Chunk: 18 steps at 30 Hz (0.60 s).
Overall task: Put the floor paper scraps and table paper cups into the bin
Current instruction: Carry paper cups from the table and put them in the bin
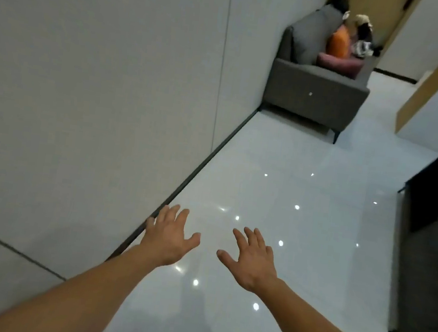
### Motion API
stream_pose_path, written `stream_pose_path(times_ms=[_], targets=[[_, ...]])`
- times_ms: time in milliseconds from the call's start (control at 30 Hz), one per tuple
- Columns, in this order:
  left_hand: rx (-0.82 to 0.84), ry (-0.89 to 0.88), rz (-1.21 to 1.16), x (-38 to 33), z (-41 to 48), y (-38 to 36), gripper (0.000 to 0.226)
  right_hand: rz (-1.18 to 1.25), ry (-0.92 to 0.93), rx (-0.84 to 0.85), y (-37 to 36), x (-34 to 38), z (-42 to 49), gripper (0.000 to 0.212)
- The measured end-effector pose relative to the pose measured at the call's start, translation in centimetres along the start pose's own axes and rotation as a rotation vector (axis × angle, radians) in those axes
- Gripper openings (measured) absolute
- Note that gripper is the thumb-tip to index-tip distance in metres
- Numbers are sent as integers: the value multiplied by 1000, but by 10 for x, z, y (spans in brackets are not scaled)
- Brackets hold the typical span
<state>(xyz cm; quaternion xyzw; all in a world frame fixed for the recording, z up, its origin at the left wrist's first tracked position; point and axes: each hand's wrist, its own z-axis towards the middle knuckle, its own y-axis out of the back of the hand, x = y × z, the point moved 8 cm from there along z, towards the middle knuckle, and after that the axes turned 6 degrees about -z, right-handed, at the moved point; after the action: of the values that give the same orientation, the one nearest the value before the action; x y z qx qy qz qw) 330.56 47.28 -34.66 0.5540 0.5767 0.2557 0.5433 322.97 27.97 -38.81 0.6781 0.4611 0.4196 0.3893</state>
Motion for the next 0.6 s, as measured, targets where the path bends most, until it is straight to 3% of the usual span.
stream_pose_path(times_ms=[300,600], targets=[[83,-345,90,-264,72,-57,76,187,-332,-139,63,-243,-38,85],[207,-584,151,-444,142,-118,75,243,-608,-205,99,-409,-35,84]])
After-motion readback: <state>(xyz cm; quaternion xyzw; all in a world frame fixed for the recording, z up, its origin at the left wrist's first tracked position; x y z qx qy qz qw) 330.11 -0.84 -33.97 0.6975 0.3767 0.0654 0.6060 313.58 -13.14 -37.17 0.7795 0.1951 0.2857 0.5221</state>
